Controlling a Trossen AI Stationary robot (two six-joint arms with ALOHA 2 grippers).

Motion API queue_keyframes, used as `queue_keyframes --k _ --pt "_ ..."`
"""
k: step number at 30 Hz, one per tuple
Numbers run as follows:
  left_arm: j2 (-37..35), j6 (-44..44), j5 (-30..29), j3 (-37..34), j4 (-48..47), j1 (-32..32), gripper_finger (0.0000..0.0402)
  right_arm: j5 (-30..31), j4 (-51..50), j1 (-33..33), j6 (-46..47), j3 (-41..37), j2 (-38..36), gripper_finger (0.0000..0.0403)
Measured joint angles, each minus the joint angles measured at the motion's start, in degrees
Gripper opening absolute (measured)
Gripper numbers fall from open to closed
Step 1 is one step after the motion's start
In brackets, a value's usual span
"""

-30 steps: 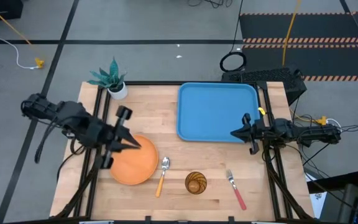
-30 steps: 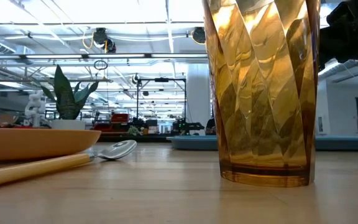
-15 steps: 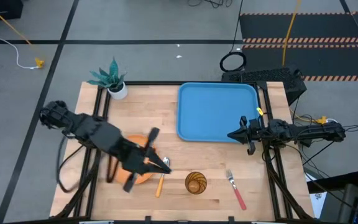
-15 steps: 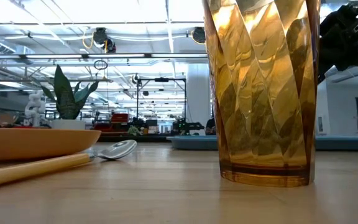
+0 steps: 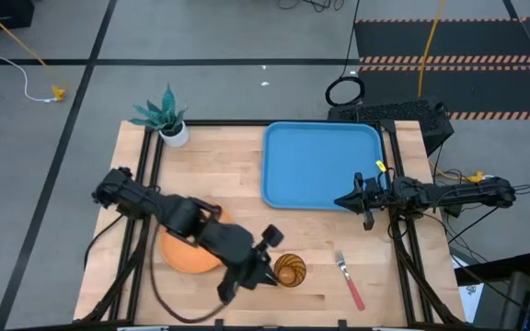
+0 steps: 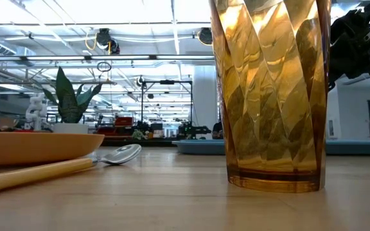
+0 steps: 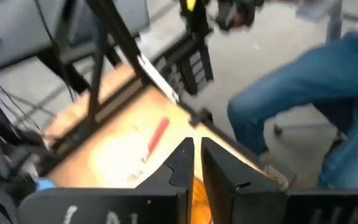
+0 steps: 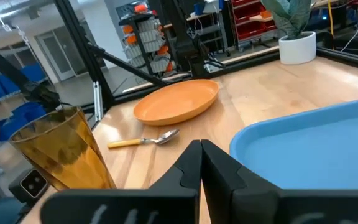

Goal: Pick and place plate/cup/fork/spoon on tray
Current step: Put the brown cup on the blue serving tray

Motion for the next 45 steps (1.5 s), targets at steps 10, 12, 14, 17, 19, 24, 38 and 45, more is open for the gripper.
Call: queue_keyframes --k 10,12,14,17,19,24,38,45 --pt "8.1 1.0 -0.1 0.0 -5.4 0.2 0.0114 0.3 0.3 0.0 0.2 0.0 0.0 0.0000" --pt "9.9 2.3 -0.1 0.0 -5.6 0.3 0.0122 0.3 0.4 0.0 0.0 0.0 0.0 0.0000" --pt "11.5 3.4 0.0 0.0 -5.7 0.3 0.0124 0.4 0.5 0.0 -0.1 0.0 0.0 0.0000" --pt "13.0 5.3 0.4 0.0 -7.2 0.3 0.0124 0.4 0.5 0.0 -0.1 0.0 0.0 0.0000" --pt "13.2 6.5 1.1 0.0 -8.7 0.3 0.0124 0.4 0.5 0.0 -0.1 0.0 0.0 0.0000" --pt "13.2 6.1 2.7 0.0 -9.5 0.4 0.0124 0.4 0.5 0.0 -0.1 0.0 0.0 0.0000" --pt "16.2 7.5 2.5 -0.2 -10.3 2.8 0.0124 0.2 0.4 0.0 0.3 0.0 0.0 0.0000" --pt "16.4 8.7 2.4 -0.3 -12.3 3.5 0.0109 0.0 0.4 0.0 0.4 0.0 0.0 0.0000"
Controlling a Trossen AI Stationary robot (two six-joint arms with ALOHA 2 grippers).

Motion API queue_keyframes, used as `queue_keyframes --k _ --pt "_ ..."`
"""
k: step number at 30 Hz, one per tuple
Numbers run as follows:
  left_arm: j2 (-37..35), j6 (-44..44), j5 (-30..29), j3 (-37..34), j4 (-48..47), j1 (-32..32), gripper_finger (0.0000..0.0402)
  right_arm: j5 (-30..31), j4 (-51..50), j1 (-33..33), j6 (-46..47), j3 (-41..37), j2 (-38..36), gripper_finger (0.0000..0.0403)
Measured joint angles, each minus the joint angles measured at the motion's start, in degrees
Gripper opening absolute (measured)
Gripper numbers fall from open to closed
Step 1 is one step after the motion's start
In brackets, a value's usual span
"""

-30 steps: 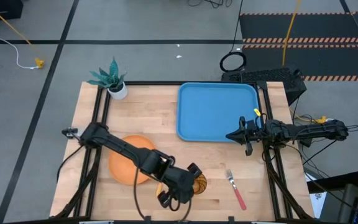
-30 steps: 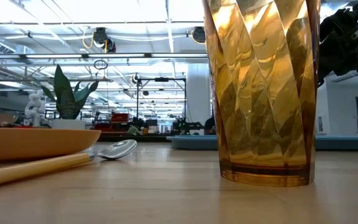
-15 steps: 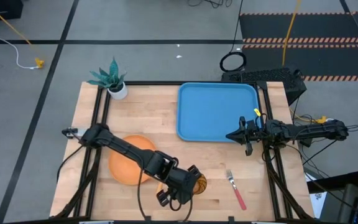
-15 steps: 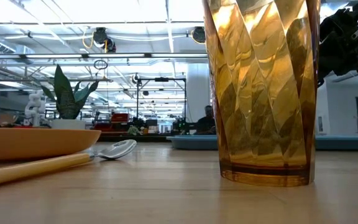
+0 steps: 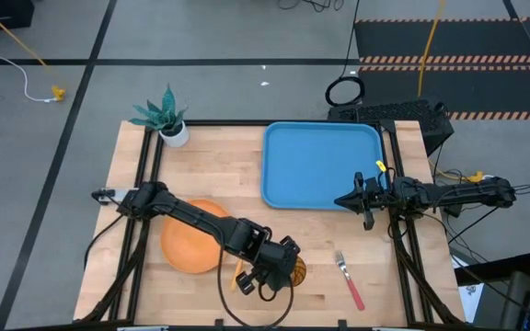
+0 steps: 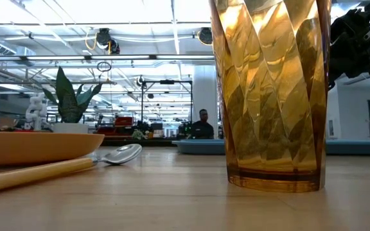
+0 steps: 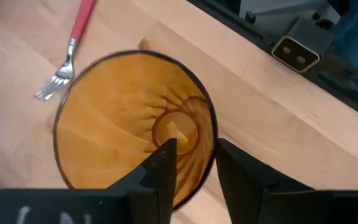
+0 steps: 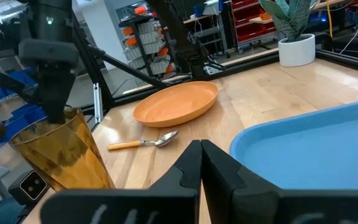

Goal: Pick and place plate/cup/fork/spoon on tray
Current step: Put the brown cup on the blue serving tray

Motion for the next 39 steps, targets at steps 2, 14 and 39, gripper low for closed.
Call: queue_keyframes --k 2,14,39 --pt "0.1 0.8 0.0 0.0 -1.0 -0.1 0.0092 0.0 -0.1 0.0 0.7 0.0 0.0 0.0000" --pt "0.0 5.0 -1.5 0.0 -2.1 -0.2 0.0019 0.0 -0.4 0.0 3.6 0.0 0.0 0.0000" --pt "-15.0 7.2 -15.6 0.0 -5.5 11.7 0.0009 13.8 17.0 2.4 22.0 1.6 7.5 0.0000"
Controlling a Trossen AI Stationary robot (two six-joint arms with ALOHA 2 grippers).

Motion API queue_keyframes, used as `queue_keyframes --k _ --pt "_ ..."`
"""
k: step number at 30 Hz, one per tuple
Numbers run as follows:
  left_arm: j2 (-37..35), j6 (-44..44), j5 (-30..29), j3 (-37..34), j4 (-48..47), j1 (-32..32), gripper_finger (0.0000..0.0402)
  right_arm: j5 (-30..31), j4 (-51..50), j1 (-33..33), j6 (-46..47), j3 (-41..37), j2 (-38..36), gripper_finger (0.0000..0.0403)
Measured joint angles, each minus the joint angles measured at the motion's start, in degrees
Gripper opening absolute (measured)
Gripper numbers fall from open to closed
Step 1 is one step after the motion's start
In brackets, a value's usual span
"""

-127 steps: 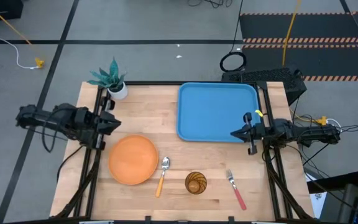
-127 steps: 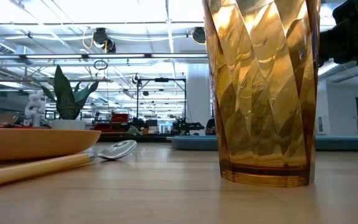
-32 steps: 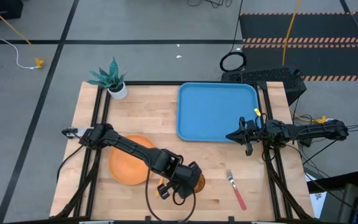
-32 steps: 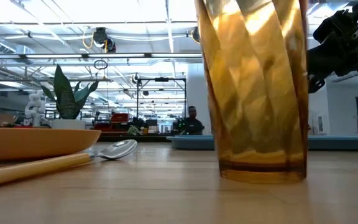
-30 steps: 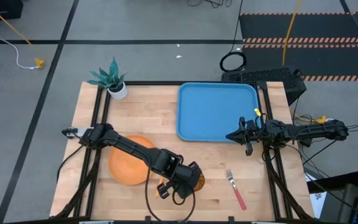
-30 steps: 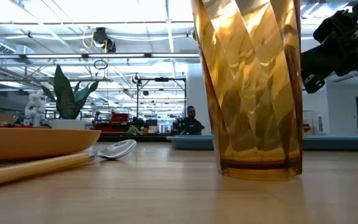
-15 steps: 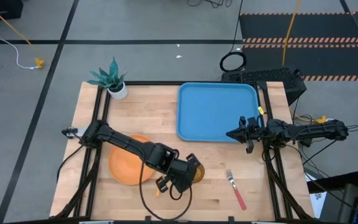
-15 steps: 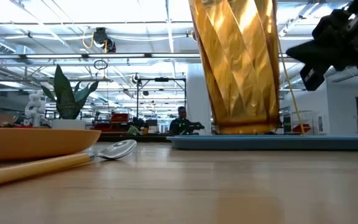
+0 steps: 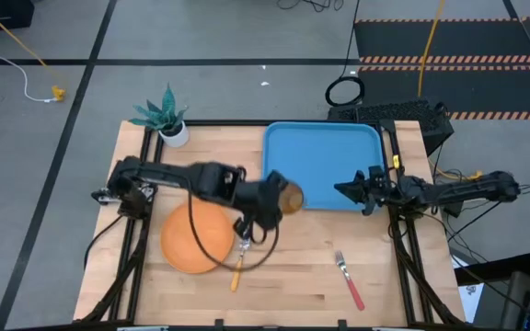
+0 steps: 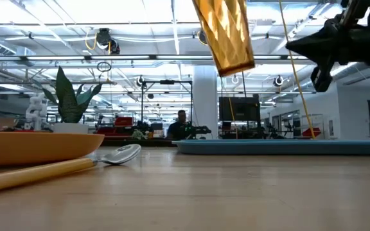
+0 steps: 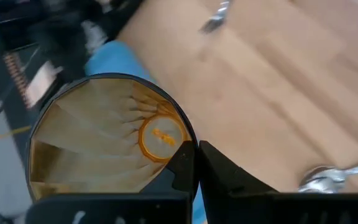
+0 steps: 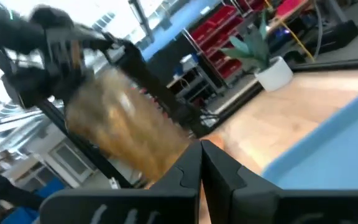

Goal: Pick and place plate/cup/fork/spoon on tray
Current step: Put the brown cup on the blue serving tray

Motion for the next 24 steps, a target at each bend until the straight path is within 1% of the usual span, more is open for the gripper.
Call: queue_keyframes --k 3,5,9,11,14,18,21,24 --pt "-1.3 0.3 0.0 0.0 0.0 2.8 0.0010 3.0 -1.1 2.8 -1.0 2.5 5.2 0.0000" --pt "-1.9 0.6 0.0 0.0 -0.1 4.7 0.0007 5.6 0.0 4.7 -1.9 5.9 9.1 0.0000" --pt "-2.1 0.7 0.0 0.0 0.2 8.2 0.0009 9.7 -0.9 7.7 -7.3 14.0 17.3 0.0000" --pt "-2.0 1.1 0.0 0.0 0.2 9.7 0.0010 11.4 -4.9 8.6 -10.4 19.0 20.9 0.0000" --pt "-2.0 2.5 0.0 0.0 1.1 11.8 0.0007 14.5 -14.5 9.2 -14.3 27.1 25.0 0.0000" --pt "-2.0 3.6 0.0 0.0 2.9 14.6 0.0008 18.0 -26.3 9.1 -18.7 34.7 28.3 0.0000" --pt "-2.0 4.7 0.4 0.0 3.4 16.8 0.0011 20.7 -27.7 9.0 -24.4 36.0 28.6 0.0000" --pt "-1.5 5.5 2.3 0.0 4.6 19.0 0.0007 21.9 -28.2 8.7 -30.8 36.0 28.2 0.0000"
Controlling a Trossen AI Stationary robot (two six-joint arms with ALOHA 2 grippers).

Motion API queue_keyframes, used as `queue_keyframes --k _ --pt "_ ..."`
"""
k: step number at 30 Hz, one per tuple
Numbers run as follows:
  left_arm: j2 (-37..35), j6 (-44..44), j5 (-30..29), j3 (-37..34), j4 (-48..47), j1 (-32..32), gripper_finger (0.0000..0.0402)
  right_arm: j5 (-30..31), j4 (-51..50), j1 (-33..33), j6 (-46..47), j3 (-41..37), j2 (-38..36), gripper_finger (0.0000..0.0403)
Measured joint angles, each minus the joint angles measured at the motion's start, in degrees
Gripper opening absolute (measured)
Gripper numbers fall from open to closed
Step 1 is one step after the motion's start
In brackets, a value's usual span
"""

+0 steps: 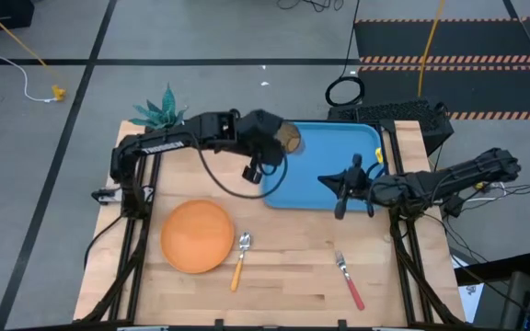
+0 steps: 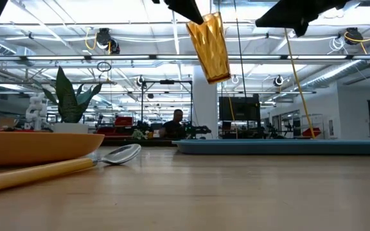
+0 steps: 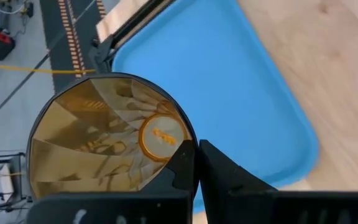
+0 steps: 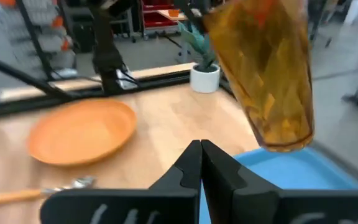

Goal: Pick and place plate/cup/fork/spoon on tray
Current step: Put the brown cup on the blue serving tray

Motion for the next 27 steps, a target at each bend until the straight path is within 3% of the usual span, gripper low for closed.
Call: queue_keyframes --k 11,27 --pt "3.5 1.6 8.1 0.0 3.5 9.8 0.0007 1.7 -1.9 0.0 -13.0 0.0 -0.2 0.0000" --pt "13.8 1.7 8.9 0.0 4.2 17.7 0.0014 1.7 -3.8 -0.3 -14.3 -1.3 -0.2 0.0000"
